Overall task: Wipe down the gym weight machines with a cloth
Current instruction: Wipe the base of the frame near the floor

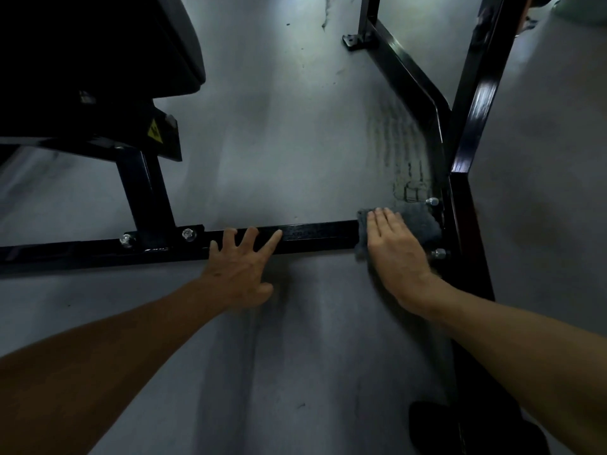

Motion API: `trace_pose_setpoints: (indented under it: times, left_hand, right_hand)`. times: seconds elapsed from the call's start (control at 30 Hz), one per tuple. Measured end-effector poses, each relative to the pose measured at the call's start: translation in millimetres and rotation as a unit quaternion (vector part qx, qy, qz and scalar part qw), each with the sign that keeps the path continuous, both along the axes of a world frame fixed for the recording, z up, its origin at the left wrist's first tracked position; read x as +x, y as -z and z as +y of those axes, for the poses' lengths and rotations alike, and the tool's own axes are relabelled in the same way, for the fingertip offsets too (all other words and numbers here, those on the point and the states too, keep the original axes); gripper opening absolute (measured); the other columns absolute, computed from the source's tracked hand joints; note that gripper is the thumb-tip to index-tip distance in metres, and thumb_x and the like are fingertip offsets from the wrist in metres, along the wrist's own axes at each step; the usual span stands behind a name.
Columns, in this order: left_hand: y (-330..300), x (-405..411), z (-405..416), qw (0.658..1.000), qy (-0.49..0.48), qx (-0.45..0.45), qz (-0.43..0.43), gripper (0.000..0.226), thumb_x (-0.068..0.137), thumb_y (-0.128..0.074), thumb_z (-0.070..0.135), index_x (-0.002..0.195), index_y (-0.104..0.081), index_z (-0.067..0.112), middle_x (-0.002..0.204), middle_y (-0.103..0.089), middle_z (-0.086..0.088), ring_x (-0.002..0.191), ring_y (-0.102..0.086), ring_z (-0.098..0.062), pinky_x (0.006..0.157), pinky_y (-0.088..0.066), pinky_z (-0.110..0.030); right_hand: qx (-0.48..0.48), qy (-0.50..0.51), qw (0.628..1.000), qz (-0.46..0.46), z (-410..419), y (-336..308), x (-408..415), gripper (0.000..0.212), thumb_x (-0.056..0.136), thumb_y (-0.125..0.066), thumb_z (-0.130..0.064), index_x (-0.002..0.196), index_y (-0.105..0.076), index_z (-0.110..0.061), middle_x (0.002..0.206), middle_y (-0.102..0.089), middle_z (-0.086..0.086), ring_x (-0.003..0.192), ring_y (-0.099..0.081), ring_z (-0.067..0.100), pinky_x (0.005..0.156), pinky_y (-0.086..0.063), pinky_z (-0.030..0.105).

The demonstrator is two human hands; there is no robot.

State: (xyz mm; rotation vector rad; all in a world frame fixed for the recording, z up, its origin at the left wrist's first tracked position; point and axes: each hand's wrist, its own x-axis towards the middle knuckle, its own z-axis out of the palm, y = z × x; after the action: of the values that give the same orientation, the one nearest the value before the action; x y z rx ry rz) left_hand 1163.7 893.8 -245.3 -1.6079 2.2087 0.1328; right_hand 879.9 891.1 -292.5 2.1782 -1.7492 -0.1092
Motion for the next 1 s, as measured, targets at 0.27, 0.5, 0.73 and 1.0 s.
trace_pose_setpoints:
  times: [0.27,0.5,0.73,1.0]
  left_hand:
    - [-10,-6,-4,0.999,-0.001,0.035,-0.011,0.098,0.09,-0.054,0.062,0.16,0.008,0.037,0.16,-0.009,-0.009,0.142,-0.016,-0.043,0.114,-0.031,-0.058]
    - [-1,-19,-4,0.998,0.042,-0.032,0.044,0.089,0.089,-0.055,0.055,0.159,-0.022,0.012,0.16,-0.02,-0.009,0.144,-0.024,-0.034,0.111,-0.037,-0.053]
    - [16,-84,5,0.983,0.165,-0.037,0.064,0.094,0.089,-0.043,0.056,0.163,-0.002,0.015,0.171,0.005,-0.008,0.156,0.001,-0.038,0.111,-0.023,-0.076]
    - [17,-80,2,0.975,0.215,-0.055,0.01,0.093,0.095,-0.043,0.056,0.161,0.0,0.008,0.17,0.011,-0.011,0.155,0.003,-0.04,0.112,-0.027,-0.071]
  right_hand:
    - [-0.029,-0.155,0.981,-0.115,-17,14,91,0.053,0.085,-0.039,-0.008,0.129,-0.062,0.009,0.129,-0.064,0.026,0.121,-0.063,0.039,0.106,-0.049,0.048]
    - [-0.022,-0.093,0.994,-0.06,-6,14,37,0.052,0.093,-0.034,-0.007,0.139,-0.054,0.007,0.138,-0.058,0.025,0.129,-0.057,0.038,0.11,-0.045,0.047]
    - [0.005,0.091,0.995,0.036,2,3,-49,0.056,0.094,-0.018,-0.001,0.139,-0.045,0.018,0.135,-0.052,0.04,0.125,-0.056,0.05,0.104,-0.049,0.053]
    - [0.047,0.067,0.994,0.074,12,-25,-52,0.043,0.096,-0.027,0.006,0.133,-0.048,0.012,0.131,-0.058,0.029,0.121,-0.057,0.037,0.106,-0.046,0.042]
